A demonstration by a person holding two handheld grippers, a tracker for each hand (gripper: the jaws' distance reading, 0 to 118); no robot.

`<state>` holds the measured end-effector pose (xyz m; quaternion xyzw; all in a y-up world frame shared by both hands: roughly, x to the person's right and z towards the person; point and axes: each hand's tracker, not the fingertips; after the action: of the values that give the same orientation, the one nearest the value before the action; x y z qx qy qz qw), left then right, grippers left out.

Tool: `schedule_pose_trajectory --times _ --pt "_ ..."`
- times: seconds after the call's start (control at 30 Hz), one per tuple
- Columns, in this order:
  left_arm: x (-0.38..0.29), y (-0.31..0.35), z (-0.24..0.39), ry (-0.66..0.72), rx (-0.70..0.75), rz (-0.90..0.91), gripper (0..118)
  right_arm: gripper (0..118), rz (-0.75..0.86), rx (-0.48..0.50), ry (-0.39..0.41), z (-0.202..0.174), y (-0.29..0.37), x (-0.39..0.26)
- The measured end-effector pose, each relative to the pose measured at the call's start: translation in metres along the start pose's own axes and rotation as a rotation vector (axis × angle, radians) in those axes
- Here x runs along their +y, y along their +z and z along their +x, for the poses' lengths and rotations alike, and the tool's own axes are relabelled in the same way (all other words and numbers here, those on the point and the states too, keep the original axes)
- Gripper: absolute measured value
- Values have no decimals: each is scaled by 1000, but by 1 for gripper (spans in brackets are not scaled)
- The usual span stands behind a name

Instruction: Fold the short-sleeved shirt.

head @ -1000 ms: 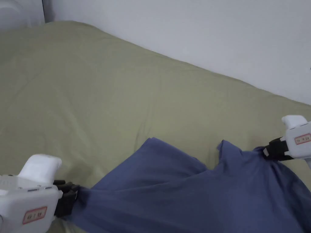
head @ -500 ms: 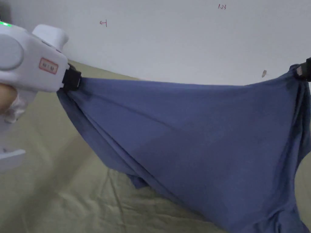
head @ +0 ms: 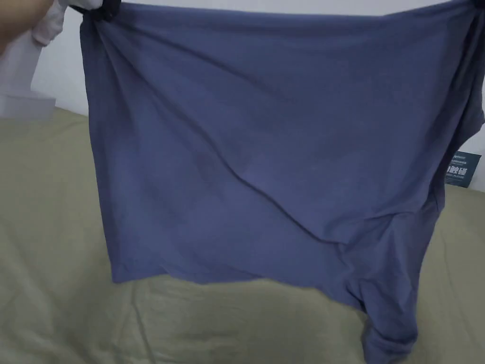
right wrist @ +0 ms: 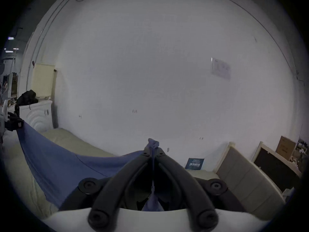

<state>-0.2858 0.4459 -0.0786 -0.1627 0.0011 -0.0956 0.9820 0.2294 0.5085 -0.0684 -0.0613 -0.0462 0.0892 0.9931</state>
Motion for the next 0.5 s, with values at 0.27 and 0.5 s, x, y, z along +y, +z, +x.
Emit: schedule_pose_trajectory --times 0.27,0.5 --pt "13 6 -18 2 51 56 5 0 102 2 31 -6 11 30" --pt "-9 13 -15 19 16 41 5 0 21 61 6 -12 28 12"
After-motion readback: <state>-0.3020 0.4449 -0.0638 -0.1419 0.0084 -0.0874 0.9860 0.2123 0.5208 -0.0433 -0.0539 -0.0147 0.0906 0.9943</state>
